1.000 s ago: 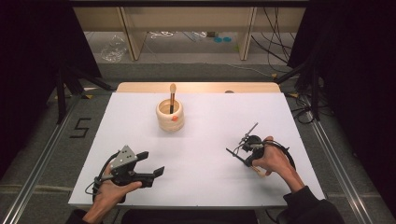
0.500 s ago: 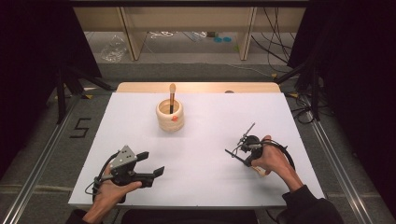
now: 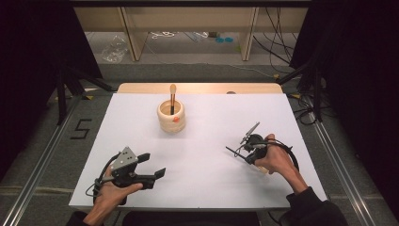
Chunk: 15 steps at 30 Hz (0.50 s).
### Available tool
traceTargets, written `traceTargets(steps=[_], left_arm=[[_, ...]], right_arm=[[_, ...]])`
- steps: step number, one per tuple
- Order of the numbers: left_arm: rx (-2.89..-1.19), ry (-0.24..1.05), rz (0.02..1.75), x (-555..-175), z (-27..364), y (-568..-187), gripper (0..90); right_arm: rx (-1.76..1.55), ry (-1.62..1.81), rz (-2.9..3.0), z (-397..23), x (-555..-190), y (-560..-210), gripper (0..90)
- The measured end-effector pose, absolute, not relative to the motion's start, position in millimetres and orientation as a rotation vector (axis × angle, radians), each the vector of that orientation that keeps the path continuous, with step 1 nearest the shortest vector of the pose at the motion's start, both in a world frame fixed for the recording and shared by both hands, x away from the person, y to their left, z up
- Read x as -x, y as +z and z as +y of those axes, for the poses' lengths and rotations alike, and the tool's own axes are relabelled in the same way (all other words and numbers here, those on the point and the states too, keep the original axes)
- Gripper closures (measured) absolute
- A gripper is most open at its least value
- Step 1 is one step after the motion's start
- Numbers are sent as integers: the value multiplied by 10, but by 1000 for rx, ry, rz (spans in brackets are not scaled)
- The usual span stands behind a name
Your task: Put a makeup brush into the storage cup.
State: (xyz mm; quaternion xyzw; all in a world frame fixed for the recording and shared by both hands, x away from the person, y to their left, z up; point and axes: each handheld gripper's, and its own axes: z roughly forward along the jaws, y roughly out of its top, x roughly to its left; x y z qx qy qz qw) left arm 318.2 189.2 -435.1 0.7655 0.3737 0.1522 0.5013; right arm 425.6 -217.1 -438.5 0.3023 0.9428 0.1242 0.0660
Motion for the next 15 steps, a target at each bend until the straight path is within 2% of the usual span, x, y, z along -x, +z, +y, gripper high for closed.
traceTargets(steps=[15], left_arm=[[-1901,329,900,-3264,1883,-4432,181]], right_arm=[[-805,561,2808,-2103,-4137,-4088,831]])
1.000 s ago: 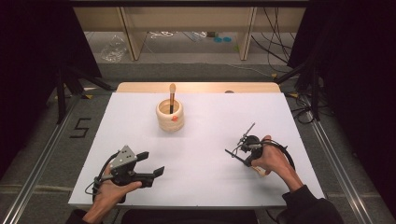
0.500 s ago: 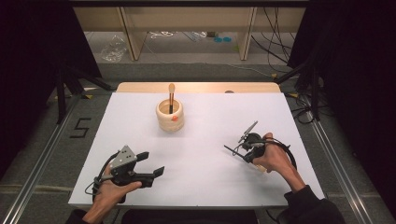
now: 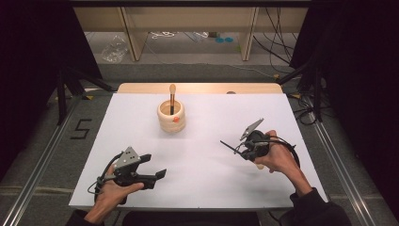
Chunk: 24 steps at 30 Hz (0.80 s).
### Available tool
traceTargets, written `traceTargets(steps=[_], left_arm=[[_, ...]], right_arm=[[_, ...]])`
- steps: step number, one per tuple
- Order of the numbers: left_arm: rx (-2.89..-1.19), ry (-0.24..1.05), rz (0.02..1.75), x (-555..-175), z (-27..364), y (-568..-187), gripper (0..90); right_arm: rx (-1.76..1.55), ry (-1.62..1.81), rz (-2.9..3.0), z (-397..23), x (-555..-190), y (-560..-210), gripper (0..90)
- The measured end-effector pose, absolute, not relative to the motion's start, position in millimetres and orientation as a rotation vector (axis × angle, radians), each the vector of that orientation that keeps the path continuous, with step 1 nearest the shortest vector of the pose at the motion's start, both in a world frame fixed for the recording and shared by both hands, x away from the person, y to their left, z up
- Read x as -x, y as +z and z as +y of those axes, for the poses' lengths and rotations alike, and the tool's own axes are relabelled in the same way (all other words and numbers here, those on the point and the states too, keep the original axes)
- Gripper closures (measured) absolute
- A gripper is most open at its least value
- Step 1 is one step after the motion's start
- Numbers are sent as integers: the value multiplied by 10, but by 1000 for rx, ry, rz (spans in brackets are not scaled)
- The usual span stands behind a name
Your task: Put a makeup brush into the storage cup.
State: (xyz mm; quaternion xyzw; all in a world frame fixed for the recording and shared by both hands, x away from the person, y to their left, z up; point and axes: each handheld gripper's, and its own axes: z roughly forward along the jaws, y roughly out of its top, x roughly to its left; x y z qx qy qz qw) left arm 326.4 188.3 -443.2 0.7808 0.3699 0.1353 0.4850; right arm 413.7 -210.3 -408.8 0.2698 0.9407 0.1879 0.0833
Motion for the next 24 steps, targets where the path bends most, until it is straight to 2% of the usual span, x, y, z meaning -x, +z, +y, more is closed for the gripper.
traceTargets(steps=[16,24], left_arm=[[-2009,227,781,-3582,1742,-4481,201],[-2097,192,665,-3645,1518,-4401,207]], right_arm=[[-512,623,2860,-1625,-3810,-3880,831],[-378,603,2908,-1403,-3702,-3889,831]])
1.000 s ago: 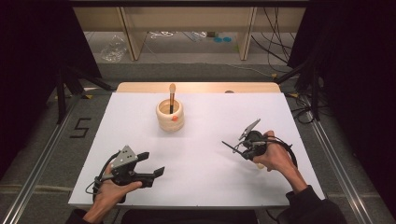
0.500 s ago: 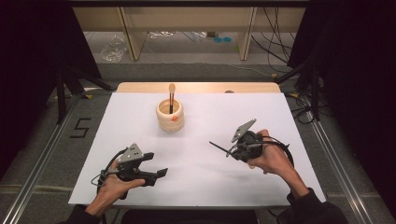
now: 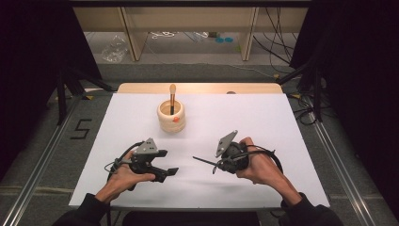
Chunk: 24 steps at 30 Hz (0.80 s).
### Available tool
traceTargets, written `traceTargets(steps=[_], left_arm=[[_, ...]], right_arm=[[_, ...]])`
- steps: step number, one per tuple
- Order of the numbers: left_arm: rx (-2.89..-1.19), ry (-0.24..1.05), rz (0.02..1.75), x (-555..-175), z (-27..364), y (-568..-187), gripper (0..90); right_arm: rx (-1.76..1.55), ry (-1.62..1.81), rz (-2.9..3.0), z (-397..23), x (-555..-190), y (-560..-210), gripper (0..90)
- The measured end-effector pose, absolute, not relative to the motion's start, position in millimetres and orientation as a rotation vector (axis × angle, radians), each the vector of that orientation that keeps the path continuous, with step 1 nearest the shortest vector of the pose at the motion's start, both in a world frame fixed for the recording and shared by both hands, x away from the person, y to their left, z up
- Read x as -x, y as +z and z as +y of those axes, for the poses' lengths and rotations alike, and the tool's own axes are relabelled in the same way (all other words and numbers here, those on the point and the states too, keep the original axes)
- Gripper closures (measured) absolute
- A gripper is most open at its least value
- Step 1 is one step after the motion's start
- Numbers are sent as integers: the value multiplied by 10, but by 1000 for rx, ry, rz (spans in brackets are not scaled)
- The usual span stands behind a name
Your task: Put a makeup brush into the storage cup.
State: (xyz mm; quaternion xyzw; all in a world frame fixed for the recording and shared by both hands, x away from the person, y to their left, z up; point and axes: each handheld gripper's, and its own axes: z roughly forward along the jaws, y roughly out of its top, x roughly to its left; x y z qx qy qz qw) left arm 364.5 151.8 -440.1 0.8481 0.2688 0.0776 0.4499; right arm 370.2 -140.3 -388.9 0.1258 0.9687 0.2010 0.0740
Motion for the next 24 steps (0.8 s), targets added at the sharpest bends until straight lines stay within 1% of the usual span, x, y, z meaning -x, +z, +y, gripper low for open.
traceTargets(steps=[5,11,16,20,24], left_arm=[[-2196,148,559,-3665,1356,-4329,247],[-2250,79,529,-3684,1278,-4314,291],[-2292,26,480,-3704,1240,-4317,350],[-2336,-52,465,-3688,1199,-4327,399],[-2363,-69,429,-3680,1166,-4314,454]], right_arm=[[-282,591,2924,-1259,-3668,-3907,831],[-226,570,2945,-1147,-3644,-3940,831],[-172,550,2951,-1078,-3632,-3960,831],[-135,543,2950,-1034,-3616,-3971,831],[-86,529,2954,-998,-3597,-3991,831]])
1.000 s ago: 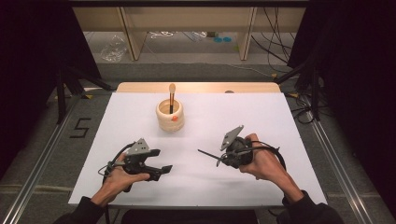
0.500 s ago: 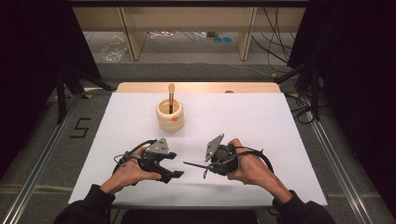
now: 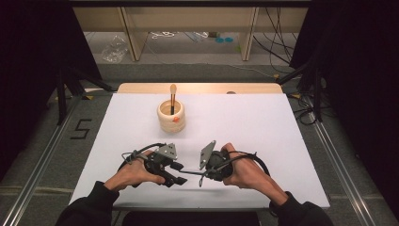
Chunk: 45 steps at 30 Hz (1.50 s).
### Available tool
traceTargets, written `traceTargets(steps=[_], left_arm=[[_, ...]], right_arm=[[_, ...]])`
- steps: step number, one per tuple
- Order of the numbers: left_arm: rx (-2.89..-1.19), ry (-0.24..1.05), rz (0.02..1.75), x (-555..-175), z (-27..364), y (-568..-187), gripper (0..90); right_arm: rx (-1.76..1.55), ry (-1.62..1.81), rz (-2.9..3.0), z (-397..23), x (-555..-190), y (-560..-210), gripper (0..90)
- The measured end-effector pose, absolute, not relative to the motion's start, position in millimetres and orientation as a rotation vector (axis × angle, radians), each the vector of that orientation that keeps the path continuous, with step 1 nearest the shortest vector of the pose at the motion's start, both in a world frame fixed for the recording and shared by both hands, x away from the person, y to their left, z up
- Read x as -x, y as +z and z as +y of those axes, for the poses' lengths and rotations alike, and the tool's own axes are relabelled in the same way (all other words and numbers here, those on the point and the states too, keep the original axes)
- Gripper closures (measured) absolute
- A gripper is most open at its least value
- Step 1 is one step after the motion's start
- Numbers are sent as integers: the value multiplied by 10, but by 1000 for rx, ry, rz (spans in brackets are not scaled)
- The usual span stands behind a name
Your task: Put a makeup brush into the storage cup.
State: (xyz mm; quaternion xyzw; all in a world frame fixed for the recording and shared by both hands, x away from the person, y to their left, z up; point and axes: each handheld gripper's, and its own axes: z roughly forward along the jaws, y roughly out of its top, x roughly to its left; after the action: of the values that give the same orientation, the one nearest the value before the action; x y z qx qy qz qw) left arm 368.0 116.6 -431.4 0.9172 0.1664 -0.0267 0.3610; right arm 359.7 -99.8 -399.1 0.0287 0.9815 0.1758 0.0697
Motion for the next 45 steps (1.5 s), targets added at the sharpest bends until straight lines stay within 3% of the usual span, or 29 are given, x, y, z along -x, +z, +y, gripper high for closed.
traceTargets(steps=[15,34,45], left_arm=[[-2425,-177,343,-3687,1059,-4354,610],[-2426,-282,341,-3652,996,-4378,700],[-2419,-275,311,-3675,981,-4397,761]], right_arm=[[20,502,2977,-889,-3519,-4046,831],[74,501,2986,-808,-3453,-4044,830],[93,499,2993,-785,-3436,-4045,831]])
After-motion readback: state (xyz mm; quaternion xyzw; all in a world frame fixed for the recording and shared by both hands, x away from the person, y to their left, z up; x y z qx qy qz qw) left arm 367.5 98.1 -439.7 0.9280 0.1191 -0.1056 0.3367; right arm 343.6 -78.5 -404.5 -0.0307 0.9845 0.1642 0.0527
